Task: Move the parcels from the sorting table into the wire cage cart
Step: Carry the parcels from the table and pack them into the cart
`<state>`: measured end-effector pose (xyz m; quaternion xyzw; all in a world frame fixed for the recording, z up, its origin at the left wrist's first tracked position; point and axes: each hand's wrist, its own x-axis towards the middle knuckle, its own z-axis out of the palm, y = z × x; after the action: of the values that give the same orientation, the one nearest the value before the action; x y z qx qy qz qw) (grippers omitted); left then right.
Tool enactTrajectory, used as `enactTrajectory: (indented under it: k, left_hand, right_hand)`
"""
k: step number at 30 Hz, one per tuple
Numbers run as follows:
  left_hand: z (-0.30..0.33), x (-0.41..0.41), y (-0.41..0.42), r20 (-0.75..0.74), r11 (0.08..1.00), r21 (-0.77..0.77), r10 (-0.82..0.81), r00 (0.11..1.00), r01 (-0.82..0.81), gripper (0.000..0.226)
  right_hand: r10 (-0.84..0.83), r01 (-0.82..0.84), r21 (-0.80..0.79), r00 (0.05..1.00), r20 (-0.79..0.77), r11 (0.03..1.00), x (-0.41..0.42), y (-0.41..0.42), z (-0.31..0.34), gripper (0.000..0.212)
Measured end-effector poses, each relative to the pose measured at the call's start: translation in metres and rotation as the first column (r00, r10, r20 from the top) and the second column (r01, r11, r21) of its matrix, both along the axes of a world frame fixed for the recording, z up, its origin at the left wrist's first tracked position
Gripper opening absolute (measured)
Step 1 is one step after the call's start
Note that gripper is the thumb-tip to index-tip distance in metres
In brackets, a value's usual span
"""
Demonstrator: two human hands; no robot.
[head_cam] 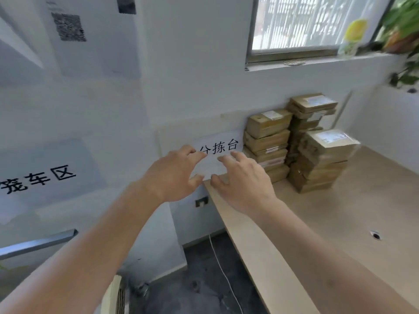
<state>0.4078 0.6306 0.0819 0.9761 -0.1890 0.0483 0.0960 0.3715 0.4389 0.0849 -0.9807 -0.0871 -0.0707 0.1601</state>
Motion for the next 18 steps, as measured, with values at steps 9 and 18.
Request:
enactTrajectory:
  k: [9,18]
  left_hand:
    - [-0.010,0.087,-0.114,-0.035,0.985,-0.058,-0.164,0.986,0.162,0.057]
    - [-0.036,0.210,-0.204,-0.059,0.928,-0.054,-0.371,0.927,0.368,0.060]
  right_hand:
    - [-0.228,0.226,-0.044,0.973,-0.048,0.973,0.050,-0.104,-0.014,0.053]
    - [-0.463,0.460,-0.057,0.877,-0.131,0.886,0.147,-0.181,-0.044,0.057]
